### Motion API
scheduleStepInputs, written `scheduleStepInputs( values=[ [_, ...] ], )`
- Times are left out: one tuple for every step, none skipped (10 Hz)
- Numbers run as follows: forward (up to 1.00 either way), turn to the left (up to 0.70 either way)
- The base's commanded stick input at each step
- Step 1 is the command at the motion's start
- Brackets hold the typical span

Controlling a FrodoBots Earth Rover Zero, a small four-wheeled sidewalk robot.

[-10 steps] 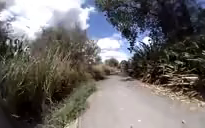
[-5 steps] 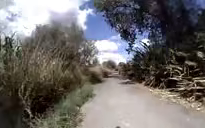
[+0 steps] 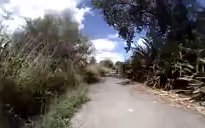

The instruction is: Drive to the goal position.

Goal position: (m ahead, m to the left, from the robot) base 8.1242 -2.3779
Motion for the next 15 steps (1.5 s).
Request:
scheduleStepInputs(
  values=[
    [1.00, -0.09],
    [1.00, -0.06],
    [1.00, -0.04],
    [1.00, -0.02],
    [1.00, 0.00],
    [1.00, 0.00],
    [1.00, 0.00],
    [1.00, 0.00],
    [1.00, 0.00],
    [1.00, 0.00],
    [1.00, 0.00],
    [1.00, 0.00],
    [1.00, 0.00],
    [1.00, 0.00],
    [1.00, 0.00]
  ],
)
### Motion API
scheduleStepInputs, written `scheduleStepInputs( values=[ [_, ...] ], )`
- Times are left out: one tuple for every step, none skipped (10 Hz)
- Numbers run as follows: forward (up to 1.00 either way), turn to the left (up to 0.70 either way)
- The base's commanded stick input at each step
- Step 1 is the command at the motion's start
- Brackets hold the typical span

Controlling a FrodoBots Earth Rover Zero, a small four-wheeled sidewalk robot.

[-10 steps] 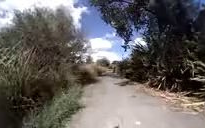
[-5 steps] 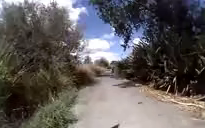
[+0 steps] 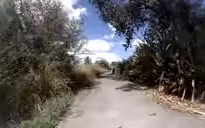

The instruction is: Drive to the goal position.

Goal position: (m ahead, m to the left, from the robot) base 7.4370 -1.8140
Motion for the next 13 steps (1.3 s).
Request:
scheduleStepInputs(
  values=[
    [1.00, 0.00],
    [1.00, 0.00],
    [1.00, 0.00],
    [1.00, 0.00],
    [1.00, 0.00],
    [1.00, 0.00],
    [1.00, 0.00],
    [1.00, 0.00],
    [1.00, 0.00],
    [1.00, 0.00],
    [1.00, 0.00],
    [1.00, 0.00],
    [1.00, 0.00]
  ],
)
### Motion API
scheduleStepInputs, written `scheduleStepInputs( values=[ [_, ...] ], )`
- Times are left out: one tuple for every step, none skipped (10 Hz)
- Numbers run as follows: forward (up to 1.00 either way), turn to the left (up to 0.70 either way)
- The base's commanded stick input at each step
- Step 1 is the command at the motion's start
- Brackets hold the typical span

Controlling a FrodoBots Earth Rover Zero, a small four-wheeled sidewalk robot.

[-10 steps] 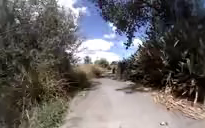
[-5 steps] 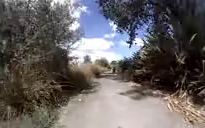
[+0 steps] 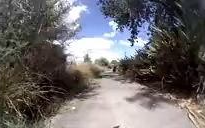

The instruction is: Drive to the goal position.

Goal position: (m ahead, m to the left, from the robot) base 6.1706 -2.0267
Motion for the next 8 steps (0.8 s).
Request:
scheduleStepInputs(
  values=[
    [1.00, 0.00],
    [1.00, 0.00],
    [1.00, 0.00],
    [1.00, 0.00],
    [1.00, 0.00],
    [1.00, 0.00],
    [1.00, -0.01],
    [1.00, -0.03]
  ],
)
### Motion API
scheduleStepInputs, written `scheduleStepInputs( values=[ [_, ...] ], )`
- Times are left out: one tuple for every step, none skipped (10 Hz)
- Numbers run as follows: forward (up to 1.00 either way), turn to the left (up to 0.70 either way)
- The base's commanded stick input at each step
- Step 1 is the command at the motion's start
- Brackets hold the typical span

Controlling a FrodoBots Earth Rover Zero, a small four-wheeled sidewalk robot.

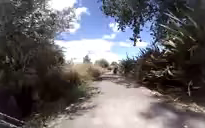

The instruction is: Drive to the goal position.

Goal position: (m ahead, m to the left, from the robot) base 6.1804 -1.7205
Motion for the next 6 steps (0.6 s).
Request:
scheduleStepInputs(
  values=[
    [1.00, -0.03],
    [1.00, -0.04],
    [1.00, -0.05],
    [1.00, -0.05],
    [1.00, -0.05],
    [1.00, -0.05]
  ],
)
